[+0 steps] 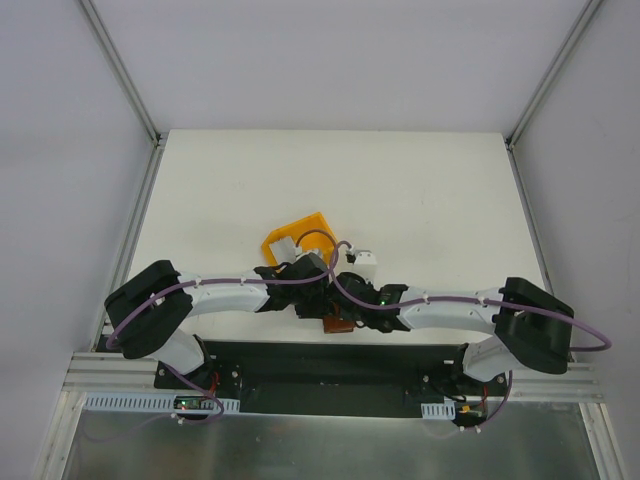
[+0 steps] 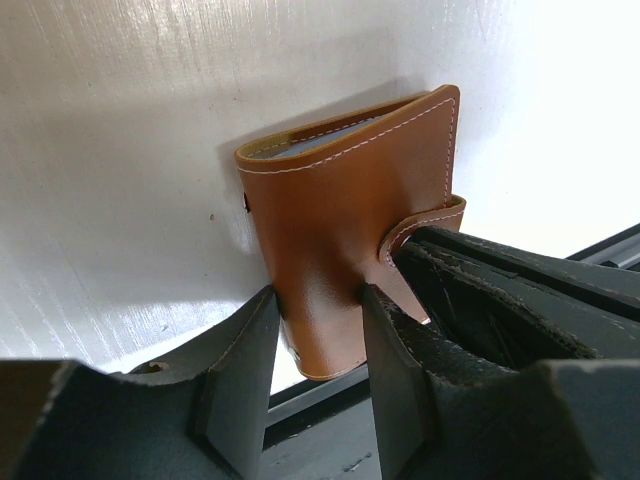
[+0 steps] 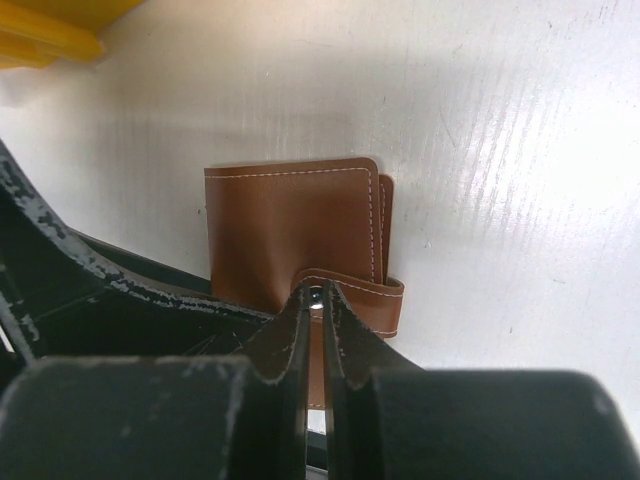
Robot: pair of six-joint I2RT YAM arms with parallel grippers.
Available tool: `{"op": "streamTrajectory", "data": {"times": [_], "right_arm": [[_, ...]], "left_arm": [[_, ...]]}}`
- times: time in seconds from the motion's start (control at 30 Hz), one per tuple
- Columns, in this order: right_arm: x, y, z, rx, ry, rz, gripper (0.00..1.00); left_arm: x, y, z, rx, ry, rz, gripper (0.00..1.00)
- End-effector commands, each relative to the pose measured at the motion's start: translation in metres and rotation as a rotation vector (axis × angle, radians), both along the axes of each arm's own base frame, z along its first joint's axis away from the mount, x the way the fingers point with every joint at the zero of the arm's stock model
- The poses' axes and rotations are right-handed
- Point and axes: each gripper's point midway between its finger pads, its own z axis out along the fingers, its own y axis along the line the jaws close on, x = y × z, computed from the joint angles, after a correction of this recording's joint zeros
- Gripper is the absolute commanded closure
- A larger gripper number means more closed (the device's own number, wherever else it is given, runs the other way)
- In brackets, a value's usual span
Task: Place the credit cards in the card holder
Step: Close the card holder at the center of the board.
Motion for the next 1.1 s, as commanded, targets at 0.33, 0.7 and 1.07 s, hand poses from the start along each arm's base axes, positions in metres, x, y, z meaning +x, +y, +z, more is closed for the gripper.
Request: {"op": "streamTrajectory", "data": {"times": [0.33, 0.7, 1.07], "right_arm": [[-0.073, -0.044, -0.06, -0.172, 0.318, 0.138, 0.99], [-0.044, -0.021, -0.023, -0.026, 0.201, 0.138, 0.88], [-0.059, -0.038, -0.046, -0.087, 0.289, 0.119, 0.88]], "left_arm": [[-0.017, 0.039, -0.036, 0.178, 0.057, 0.006, 0.61], [-0.017, 0.036, -0.032, 0.164, 0.052, 0.001, 0.59], [-0.018, 0.039, -0.042, 0.189, 0.067, 0.006, 0.67]]}}
